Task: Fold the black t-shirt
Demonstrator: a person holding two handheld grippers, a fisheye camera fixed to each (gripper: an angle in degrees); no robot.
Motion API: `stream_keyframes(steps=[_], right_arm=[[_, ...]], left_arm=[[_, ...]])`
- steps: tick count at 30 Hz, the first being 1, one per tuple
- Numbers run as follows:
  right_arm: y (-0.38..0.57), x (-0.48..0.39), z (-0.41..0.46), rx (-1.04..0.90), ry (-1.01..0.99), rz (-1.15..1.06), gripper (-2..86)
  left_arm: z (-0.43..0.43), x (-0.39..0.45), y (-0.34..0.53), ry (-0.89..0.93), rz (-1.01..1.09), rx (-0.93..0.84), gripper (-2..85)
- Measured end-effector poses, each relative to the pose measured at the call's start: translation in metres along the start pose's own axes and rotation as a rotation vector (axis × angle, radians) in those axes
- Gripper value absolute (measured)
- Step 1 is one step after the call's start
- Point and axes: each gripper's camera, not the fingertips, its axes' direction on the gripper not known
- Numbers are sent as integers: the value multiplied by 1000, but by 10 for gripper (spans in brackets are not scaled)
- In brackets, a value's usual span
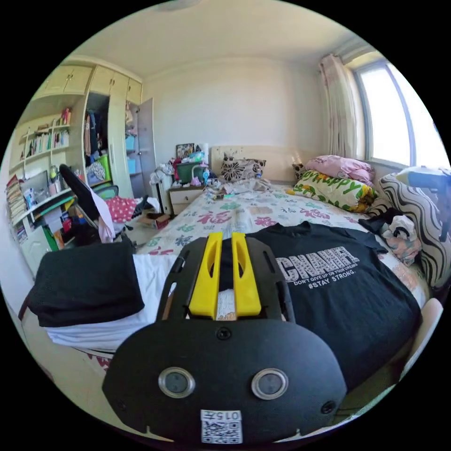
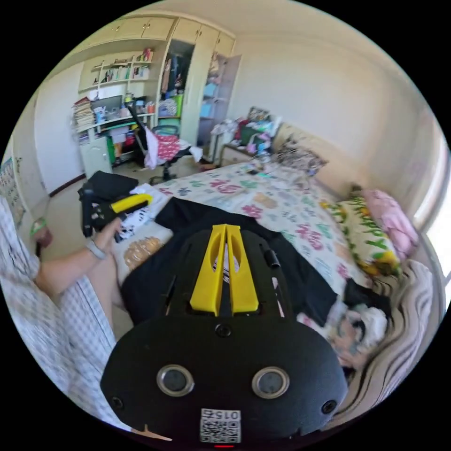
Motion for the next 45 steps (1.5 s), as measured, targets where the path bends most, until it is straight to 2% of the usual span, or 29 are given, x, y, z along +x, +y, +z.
stream_keyframes(steps=[2,3,5,6,9,11,15,21,25,33,45], right_arm=[[41,13,-38,32,214,77,-8],[66,20,-56,58,329,106,-8],[95,37,-70,10,378,139,-7],[111,53,-69,-80,323,181,-4],[157,105,-54,-317,125,340,4],[187,134,-36,-500,12,417,0],[240,179,-11,-741,-120,498,30],[280,220,1,-881,-239,573,63],[286,236,-9,-887,-259,563,60],[289,246,-38,-886,-93,444,59],[302,298,-75,-878,-110,482,56]], left_arm=[[-31,32,9,-50,3,103,37],[-34,39,12,-47,8,94,39],[-29,57,19,44,-6,-75,54],[-25,60,22,66,-9,-126,61],[12,69,41,170,-57,-447,79],[53,78,63,235,-56,-737,89],[95,96,95,312,-53,-921,89],[169,144,139,350,26,-1174,83],[202,167,156,304,79,-1210,81],[246,180,192,309,23,-1205,79],[312,199,249,314,-25,-1208,75]])
